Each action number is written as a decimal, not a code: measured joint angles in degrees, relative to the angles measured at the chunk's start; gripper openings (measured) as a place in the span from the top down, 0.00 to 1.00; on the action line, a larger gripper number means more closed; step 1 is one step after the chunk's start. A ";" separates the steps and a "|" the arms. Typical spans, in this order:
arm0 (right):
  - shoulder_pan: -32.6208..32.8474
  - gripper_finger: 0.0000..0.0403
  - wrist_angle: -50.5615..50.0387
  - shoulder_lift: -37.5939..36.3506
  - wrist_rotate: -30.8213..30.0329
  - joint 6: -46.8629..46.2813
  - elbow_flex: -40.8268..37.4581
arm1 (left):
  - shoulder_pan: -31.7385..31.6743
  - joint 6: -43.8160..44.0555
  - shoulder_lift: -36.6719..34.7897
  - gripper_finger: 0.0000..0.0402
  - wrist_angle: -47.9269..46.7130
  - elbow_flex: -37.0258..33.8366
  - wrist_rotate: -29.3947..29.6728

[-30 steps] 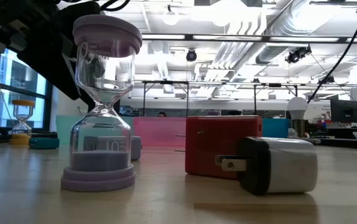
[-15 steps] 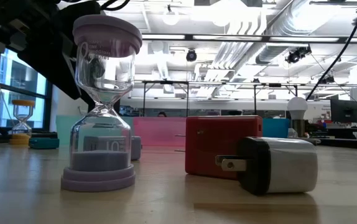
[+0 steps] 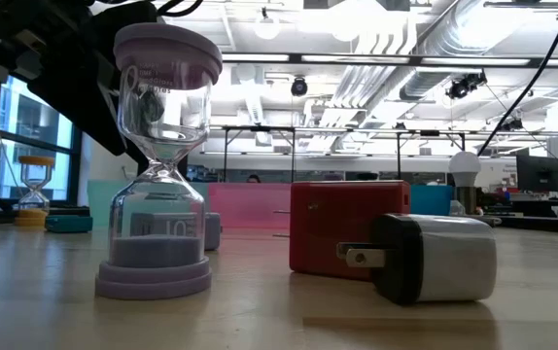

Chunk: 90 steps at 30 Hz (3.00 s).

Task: Pick & Place Office items
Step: Put the violet digital clock into the light blue bin

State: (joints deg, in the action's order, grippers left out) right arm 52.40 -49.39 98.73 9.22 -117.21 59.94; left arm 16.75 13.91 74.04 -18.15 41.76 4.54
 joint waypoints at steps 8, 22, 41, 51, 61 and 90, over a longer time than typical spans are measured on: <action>0.46 0.32 0.15 3.37 -1.34 1.28 0.00 | 0.00 0.00 0.00 0.50 0.01 0.00 0.02; 0.44 0.52 1.36 5.41 -1.98 4.97 0.21 | 0.00 0.00 0.00 0.50 0.44 0.00 0.02; 0.08 0.71 -0.03 3.68 -3.11 7.79 0.20 | 0.00 0.24 0.00 0.50 0.42 0.00 0.00; 0.07 0.71 -10.31 0.18 -13.47 9.21 8.78 | 0.00 0.10 -0.01 0.50 0.51 0.02 0.02; -4.55 0.71 -16.20 0.12 -40.05 26.39 18.31 | -1.02 -3.93 0.00 0.50 1.51 0.02 0.09; -25.30 0.71 32.16 0.05 -62.45 120.09 19.56 | -29.01 -4.29 -7.45 0.50 18.24 0.07 -33.62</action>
State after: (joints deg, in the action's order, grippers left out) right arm 27.10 -17.23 98.78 -53.23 2.88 79.50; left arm -12.26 9.63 66.59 0.09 41.82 -29.08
